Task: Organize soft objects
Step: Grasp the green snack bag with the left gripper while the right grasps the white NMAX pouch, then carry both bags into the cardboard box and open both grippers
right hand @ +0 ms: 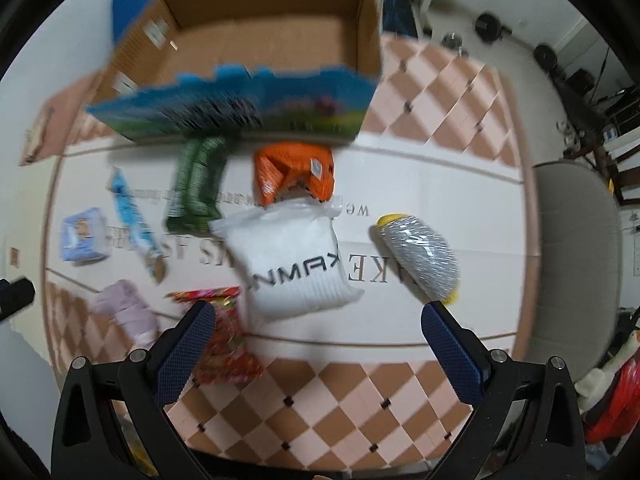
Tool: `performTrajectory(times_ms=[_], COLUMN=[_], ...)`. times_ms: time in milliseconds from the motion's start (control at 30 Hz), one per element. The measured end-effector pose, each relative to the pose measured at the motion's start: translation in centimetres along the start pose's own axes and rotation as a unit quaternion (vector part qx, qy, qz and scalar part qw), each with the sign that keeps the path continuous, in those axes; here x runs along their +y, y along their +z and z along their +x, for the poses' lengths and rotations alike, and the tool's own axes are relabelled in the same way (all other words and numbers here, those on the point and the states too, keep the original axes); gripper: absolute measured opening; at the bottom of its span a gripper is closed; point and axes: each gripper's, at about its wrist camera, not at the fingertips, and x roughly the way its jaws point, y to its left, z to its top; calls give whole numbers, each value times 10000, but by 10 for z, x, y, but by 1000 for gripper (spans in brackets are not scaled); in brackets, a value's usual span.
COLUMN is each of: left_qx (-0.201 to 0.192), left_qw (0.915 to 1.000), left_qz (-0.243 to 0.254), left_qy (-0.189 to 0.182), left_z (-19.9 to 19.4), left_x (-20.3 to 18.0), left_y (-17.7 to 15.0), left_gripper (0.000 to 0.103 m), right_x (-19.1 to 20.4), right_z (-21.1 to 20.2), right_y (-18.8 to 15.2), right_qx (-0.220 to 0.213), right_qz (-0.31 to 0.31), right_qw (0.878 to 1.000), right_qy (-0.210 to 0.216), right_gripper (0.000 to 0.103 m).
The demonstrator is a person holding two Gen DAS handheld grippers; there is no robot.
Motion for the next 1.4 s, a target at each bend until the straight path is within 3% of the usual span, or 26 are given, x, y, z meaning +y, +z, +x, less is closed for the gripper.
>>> performTrajectory(times_ms=[100,233,567,633,700,767,833,933,1067,1167,1400], left_qx=[242,424,650,719,783,832,757,617,461,263,-435], left_qw=[9991,9982,9862,9826,9797,9780,9793,9792,9816,9847,9881], left_qz=[-195,83,1494,1655,1739,1761,1709,1708,1557,1408,1283], left_qy=[-275,-424,295,438,623,746,781,908,1001,997,729], left_z=[29,55,114,124,134,142,146,145,138,126,39], left_x=[-8,-41,-135,-146,-153,-155,-152,-147,-142,-135,-117], left_y=[23,51,86,87,86,83,78,63,41,18,-25], left_gripper=[103,103,102,92,61,42,41,34,31,30,30], right_x=[5,10,20,19,15,14,15,22,22,16,-2], right_z=[37,72,106,109,111,115,118,130,140,130,67], right_y=[11,17,20,20,21,23,26,25,20,15,2], right_qx=[259,588,972,1012,1071,1136,1248,1487,1454,1376,940], right_qz=[37,147,118,111,114,98,6,-209,-216,-129,-19], right_qw=[9997,9979,9942,9939,9930,9921,9905,9872,9881,9889,9908], right_qy=[1,233,435,426,481,528,573,530,447,536,976], right_gripper=[103,103,103,103,103,103,103,103,84,77,75])
